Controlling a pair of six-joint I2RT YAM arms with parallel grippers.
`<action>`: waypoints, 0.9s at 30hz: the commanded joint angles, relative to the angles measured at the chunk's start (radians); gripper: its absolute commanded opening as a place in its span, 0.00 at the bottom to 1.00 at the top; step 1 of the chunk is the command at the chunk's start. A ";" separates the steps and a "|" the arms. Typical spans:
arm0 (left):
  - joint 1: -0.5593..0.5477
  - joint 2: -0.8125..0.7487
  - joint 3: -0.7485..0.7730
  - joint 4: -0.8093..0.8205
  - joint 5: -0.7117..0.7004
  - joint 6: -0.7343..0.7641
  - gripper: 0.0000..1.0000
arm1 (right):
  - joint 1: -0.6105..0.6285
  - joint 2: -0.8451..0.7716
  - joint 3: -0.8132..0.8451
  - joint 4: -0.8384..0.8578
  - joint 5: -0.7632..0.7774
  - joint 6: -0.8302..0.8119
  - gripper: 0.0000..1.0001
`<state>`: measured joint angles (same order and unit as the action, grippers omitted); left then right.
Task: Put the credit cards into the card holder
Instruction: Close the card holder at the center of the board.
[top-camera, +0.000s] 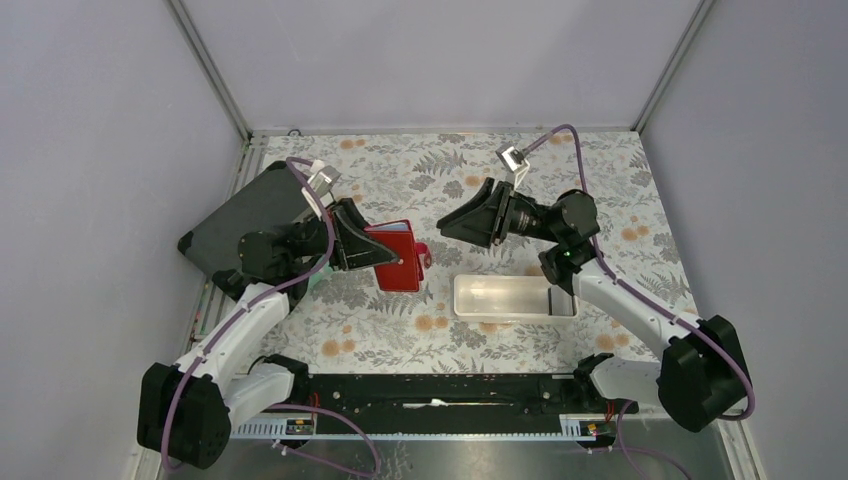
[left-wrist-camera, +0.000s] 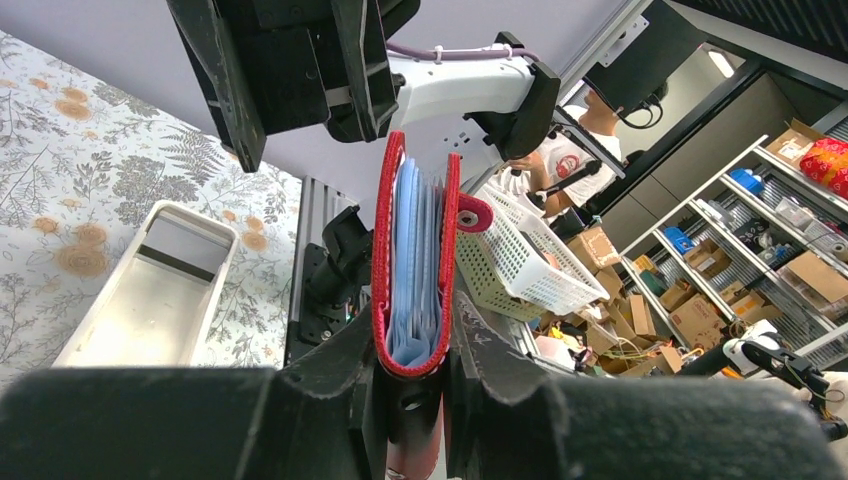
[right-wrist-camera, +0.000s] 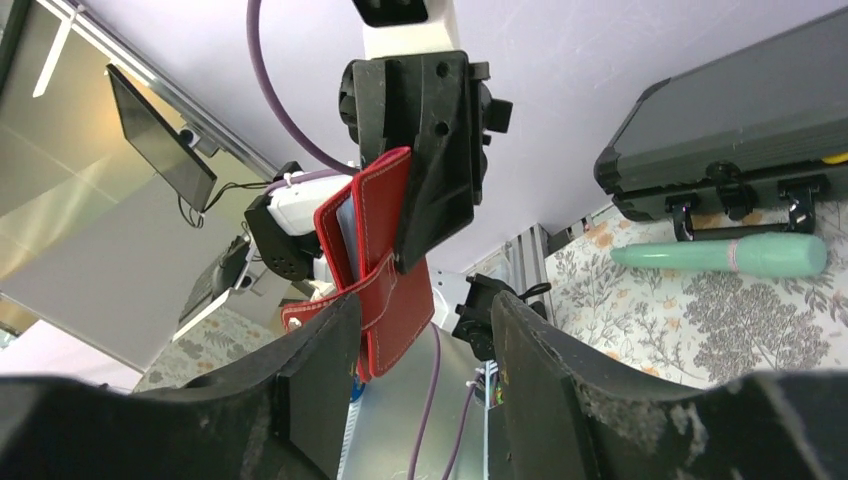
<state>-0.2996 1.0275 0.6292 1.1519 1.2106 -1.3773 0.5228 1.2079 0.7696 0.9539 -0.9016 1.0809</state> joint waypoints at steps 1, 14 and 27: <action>0.005 -0.033 -0.002 -0.044 0.012 0.082 0.00 | 0.028 0.043 0.080 0.112 -0.050 0.024 0.57; 0.005 -0.035 -0.005 -0.053 0.009 0.090 0.00 | 0.107 0.087 0.074 0.136 -0.073 0.017 0.50; 0.005 -0.026 -0.010 -0.057 0.000 0.090 0.00 | 0.166 0.133 0.091 0.172 -0.073 0.026 0.52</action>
<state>-0.2996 1.0149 0.6250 1.0584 1.2236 -1.3064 0.6685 1.3281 0.8165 1.0603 -0.9619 1.1034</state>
